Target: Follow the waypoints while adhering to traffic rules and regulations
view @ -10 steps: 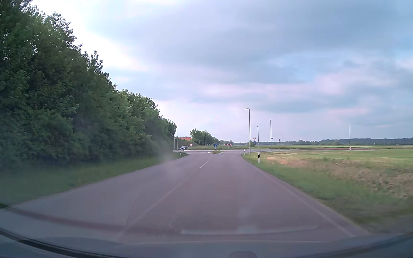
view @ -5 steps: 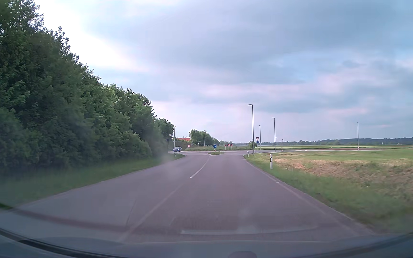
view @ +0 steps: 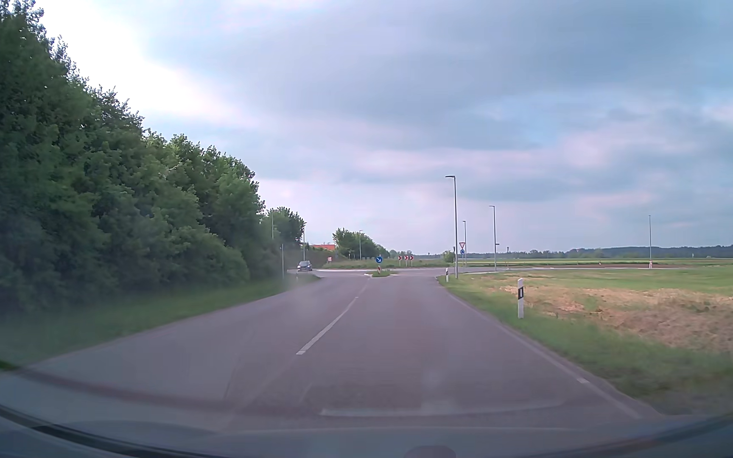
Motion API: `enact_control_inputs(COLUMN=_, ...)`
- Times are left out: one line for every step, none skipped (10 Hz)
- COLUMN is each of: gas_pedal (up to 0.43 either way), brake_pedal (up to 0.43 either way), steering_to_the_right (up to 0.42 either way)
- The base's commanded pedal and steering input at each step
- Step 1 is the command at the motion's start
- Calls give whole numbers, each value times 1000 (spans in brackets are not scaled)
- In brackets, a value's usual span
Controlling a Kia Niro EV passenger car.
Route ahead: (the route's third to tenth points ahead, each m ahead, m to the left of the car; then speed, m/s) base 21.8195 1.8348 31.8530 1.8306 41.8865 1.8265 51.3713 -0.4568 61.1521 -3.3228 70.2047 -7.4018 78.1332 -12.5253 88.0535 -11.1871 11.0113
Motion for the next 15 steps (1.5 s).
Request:
enact_control_inputs(gas_pedal=79, brake_pedal=0, steering_to_the_right=1)
enact_control_inputs(gas_pedal=98, brake_pedal=0, steering_to_the_right=1)
enact_control_inputs(gas_pedal=98, brake_pedal=0, steering_to_the_right=1)
enact_control_inputs(gas_pedal=98, brake_pedal=0, steering_to_the_right=1)
enact_control_inputs(gas_pedal=87, brake_pedal=0, steering_to_the_right=1)
enact_control_inputs(gas_pedal=79, brake_pedal=0, steering_to_the_right=1)
enact_control_inputs(gas_pedal=67, brake_pedal=0, steering_to_the_right=1)
enact_control_inputs(gas_pedal=59, brake_pedal=0, steering_to_the_right=1)
enact_control_inputs(gas_pedal=59, brake_pedal=0, steering_to_the_right=1)
enact_control_inputs(gas_pedal=59, brake_pedal=0, steering_to_the_right=1)
enact_control_inputs(gas_pedal=59, brake_pedal=0, steering_to_the_right=1)
enact_control_inputs(gas_pedal=47, brake_pedal=0, steering_to_the_right=1)
enact_control_inputs(gas_pedal=39, brake_pedal=0, steering_to_the_right=1)
enact_control_inputs(gas_pedal=39, brake_pedal=0, steering_to_the_right=2)
enact_control_inputs(gas_pedal=8, brake_pedal=0, steering_to_the_right=2)
